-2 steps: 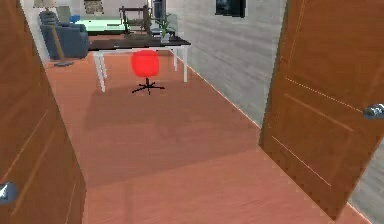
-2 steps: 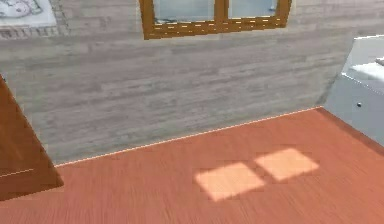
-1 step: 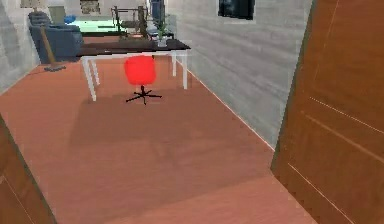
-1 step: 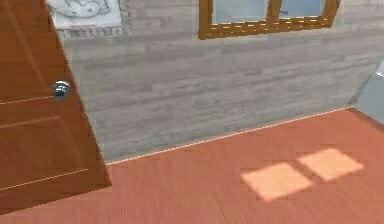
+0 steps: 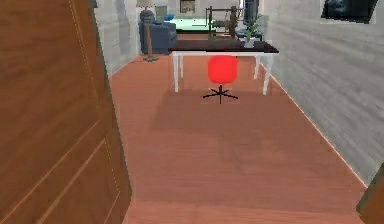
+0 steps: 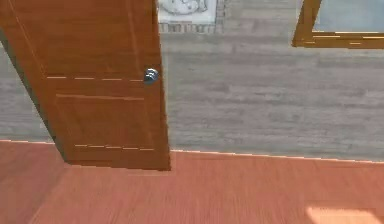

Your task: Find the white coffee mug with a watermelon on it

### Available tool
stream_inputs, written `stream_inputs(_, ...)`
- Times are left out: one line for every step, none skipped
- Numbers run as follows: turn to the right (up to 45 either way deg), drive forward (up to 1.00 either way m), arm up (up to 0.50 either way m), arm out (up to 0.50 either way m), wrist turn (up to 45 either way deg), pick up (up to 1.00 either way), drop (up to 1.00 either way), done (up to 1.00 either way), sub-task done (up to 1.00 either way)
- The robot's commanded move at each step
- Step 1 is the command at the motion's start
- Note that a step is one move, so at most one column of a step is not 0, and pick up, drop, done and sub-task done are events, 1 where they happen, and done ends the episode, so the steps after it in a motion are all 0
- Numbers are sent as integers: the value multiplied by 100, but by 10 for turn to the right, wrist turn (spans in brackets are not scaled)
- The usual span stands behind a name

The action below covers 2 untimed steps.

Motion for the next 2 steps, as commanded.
stream_inputs(0,100,0,0,0,0,0,0,0)
stream_inputs(-30,0,0,0,0,0,0,0,0)
